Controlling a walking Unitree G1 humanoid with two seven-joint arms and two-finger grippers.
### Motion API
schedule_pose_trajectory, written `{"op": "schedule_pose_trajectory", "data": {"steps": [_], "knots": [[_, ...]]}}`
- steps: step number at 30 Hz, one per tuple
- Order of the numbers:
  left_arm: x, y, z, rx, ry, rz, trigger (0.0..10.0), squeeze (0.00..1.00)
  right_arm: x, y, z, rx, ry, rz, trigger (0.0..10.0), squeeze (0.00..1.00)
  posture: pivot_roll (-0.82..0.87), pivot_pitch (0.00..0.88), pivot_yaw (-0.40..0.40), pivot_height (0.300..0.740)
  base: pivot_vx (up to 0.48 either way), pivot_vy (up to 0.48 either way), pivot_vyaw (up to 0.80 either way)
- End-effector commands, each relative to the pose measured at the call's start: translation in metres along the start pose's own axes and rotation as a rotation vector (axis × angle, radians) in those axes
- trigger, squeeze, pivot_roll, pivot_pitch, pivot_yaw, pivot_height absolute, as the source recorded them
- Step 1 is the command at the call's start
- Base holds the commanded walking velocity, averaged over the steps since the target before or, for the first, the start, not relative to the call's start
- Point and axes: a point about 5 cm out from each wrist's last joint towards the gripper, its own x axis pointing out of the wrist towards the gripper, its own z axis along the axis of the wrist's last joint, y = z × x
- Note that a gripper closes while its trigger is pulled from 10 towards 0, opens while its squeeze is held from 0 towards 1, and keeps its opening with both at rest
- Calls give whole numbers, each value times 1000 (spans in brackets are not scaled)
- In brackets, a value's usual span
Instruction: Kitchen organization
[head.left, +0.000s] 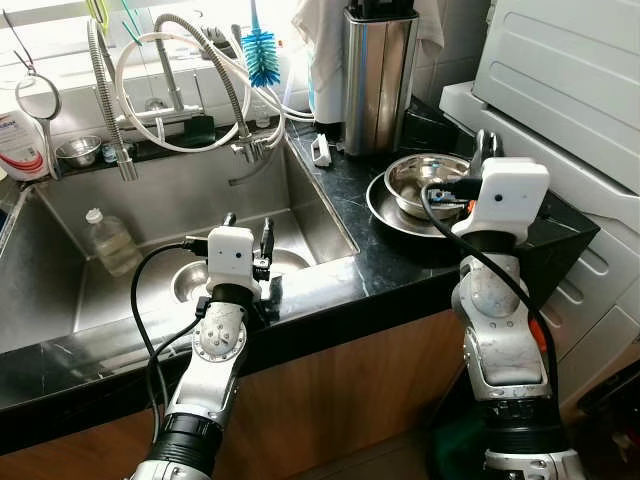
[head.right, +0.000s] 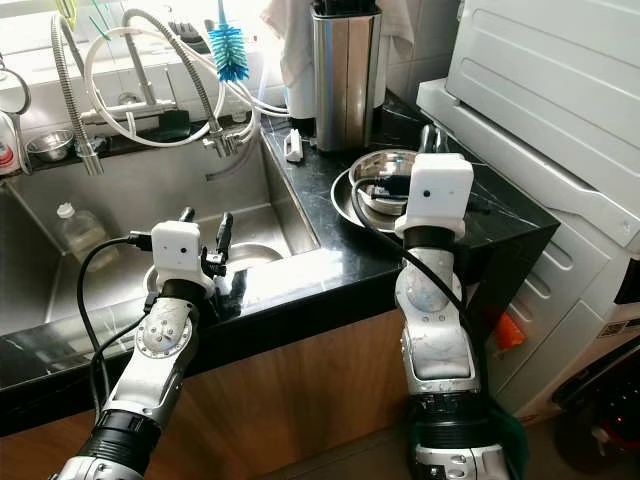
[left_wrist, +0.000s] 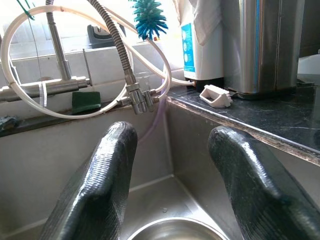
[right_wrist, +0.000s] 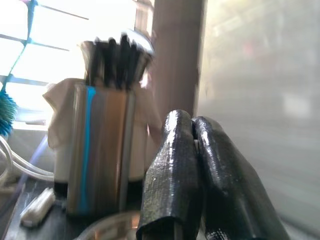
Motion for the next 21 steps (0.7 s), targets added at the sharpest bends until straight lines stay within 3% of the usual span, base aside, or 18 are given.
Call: {"op": "schedule_pose_trajectory", "data": {"steps": [1, 8, 9, 10, 11, 15, 18, 21], "knots": [[1, 2, 3, 2, -17, 7, 10000, 0, 6, 8, 29, -31, -154, 48, 0, 0, -145, 0, 47, 740, 0, 0, 0], [2, 1, 3, 1, -19, 9, 10000, 0, 2, 27, 43, 4, -256, 188, 0, 0, -146, 0, 46, 740, 0, 0, 0], [3, 1, 4, 2, -21, 10, 10000, 0, 2, 30, 45, 24, -264, 211, 4549, 0, -144, 0, 45, 740, 0, 0, 0], [3, 1, 4, 2, -22, 11, 10000, 0, 2, 31, 45, 32, -264, 215, 4549, 0, -144, 0, 45, 740, 0, 0, 0], [3, 2, 4, 2, -23, 13, 10000, 0, 1, 33, 45, 62, -260, 238, 10000, 0, -144, 0, 44, 740, 0, 0, 0], [3, 2, 4, 3, -25, 18, 10000, 0, 0, 41, 39, 214, -178, 296, 10000, 0, -143, 0, 42, 740, 0, 0, 0], [3, 2, 4, 4, -26, 21, 10000, 0, -2, 50, 24, 450, -9, 399, 10000, 0, -144, 0, 39, 740, 0, 0, 0], [3, 2, 4, 4, -26, 22, 10000, 0, -5, 53, 13, 488, 48, 456, 10000, 0, -142, 0, 37, 740, 0, 0, 0]]}}
